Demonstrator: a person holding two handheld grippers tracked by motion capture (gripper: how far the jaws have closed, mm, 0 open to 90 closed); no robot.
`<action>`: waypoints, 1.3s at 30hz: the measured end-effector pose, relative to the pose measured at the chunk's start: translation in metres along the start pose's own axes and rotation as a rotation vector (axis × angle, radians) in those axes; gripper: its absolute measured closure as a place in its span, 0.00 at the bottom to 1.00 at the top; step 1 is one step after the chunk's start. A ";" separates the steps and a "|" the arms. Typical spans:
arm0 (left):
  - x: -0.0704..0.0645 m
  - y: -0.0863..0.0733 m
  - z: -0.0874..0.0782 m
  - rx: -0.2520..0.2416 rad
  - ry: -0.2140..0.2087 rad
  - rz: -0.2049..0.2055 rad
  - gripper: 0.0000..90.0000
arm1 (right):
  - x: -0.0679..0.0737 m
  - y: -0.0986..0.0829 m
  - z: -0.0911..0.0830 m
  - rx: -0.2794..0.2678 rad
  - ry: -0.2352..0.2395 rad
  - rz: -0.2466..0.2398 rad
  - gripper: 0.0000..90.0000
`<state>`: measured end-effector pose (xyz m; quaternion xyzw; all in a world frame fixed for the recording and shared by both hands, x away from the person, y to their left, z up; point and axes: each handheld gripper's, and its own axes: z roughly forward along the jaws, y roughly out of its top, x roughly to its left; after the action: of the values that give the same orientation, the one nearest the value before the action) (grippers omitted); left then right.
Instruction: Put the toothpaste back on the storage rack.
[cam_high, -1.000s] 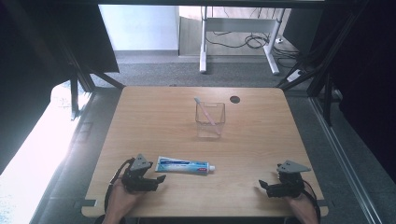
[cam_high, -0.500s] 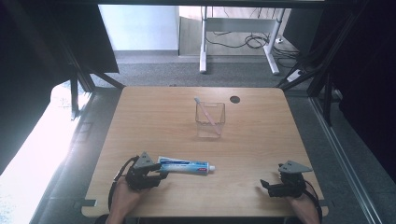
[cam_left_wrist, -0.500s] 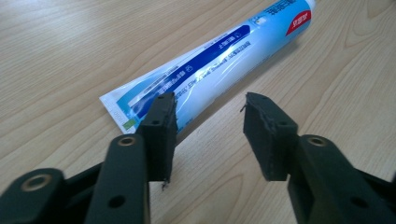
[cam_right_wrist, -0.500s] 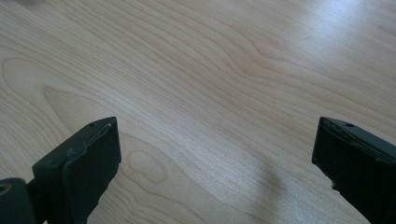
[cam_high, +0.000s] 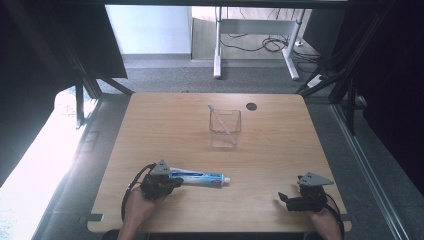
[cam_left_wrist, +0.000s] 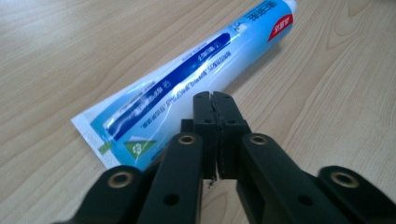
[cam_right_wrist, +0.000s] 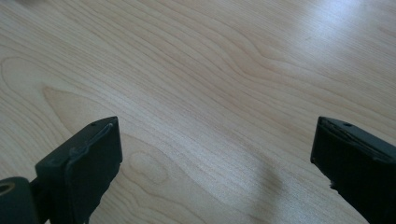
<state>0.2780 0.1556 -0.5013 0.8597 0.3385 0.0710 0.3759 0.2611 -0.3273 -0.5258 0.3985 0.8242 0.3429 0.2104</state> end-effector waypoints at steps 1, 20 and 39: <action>0.000 0.002 0.001 0.000 -0.002 0.004 1.00 | 0.000 0.000 0.000 0.000 -0.001 0.001 0.03; -0.005 0.047 0.038 -0.009 -0.023 0.006 0.99 | -0.001 0.000 -0.002 -0.007 -0.015 0.007 0.04; -0.020 0.074 0.082 0.029 -0.046 0.016 0.97 | 0.000 -0.001 -0.001 0.001 -0.011 -0.001 0.04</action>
<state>0.3327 0.0573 -0.5051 0.8692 0.3237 0.0491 0.3705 0.2606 -0.3280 -0.5259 0.4001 0.8233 0.3404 0.2149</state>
